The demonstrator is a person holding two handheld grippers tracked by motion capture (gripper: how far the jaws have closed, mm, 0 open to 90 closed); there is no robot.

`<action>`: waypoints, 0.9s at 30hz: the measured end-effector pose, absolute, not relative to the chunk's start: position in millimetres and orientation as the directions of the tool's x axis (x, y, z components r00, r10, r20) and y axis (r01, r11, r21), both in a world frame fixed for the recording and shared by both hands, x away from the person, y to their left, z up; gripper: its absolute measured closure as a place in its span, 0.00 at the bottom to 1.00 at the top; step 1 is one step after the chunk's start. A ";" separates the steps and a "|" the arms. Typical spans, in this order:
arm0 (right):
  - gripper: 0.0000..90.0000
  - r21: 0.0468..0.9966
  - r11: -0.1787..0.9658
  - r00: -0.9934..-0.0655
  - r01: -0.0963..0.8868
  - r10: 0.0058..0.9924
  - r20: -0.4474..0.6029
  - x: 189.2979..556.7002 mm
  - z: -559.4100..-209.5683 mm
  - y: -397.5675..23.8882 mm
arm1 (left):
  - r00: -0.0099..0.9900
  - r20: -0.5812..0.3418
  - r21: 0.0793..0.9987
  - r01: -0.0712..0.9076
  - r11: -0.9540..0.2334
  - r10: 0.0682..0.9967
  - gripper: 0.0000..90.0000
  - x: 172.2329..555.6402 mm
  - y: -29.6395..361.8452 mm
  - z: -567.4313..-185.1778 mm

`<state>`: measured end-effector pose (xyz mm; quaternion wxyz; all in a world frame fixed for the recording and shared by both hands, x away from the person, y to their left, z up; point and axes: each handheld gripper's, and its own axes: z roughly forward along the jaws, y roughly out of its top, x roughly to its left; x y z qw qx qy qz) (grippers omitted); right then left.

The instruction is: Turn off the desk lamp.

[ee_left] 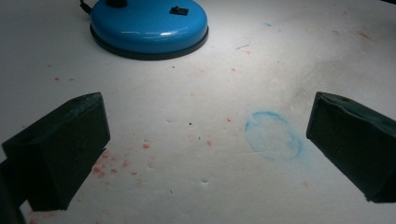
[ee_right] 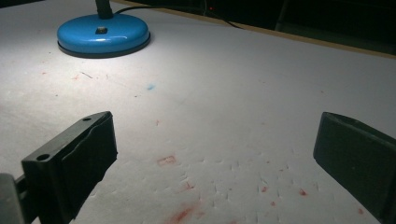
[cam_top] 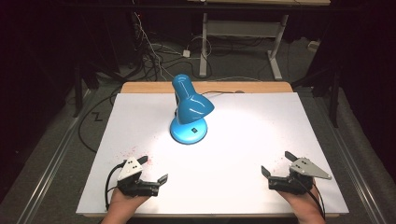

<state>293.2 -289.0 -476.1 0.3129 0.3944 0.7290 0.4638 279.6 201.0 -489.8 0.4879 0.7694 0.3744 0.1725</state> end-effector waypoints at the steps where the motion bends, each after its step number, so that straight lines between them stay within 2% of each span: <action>1: 0.01 0.923 0.259 -0.493 0.285 0.865 -0.090 293.2 -476.1 -289.0 | 0.658 -0.100 0.880 0.409 -0.243 0.746 0.00 279.7 202.0 -489.4; 13: 0.01 0.924 0.248 -0.492 0.291 0.867 -0.078 295.0 -477.3 -287.1 | 0.663 -0.106 0.884 0.405 -0.236 0.741 0.00 279.0 205.3 -487.7; 15: 0.01 0.922 0.251 -0.494 0.295 0.866 -0.077 295.1 -477.4 -286.8 | 0.680 -0.096 0.890 0.386 -0.243 0.727 0.06 277.7 205.6 -487.1; 22: 0.01 0.922 0.253 -0.493 0.293 0.866 -0.081 294.7 -477.2 -287.1 | 0.682 -0.106 0.883 0.399 -0.248 0.723 0.06 278.2 204.6 -486.7; 27: 0.01 0.924 0.248 -0.487 0.290 0.870 -0.080 294.1 -476.5 -288.0 | 0.690 -0.123 0.883 0.404 -0.238 0.713 0.15 278.6 206.5 -487.1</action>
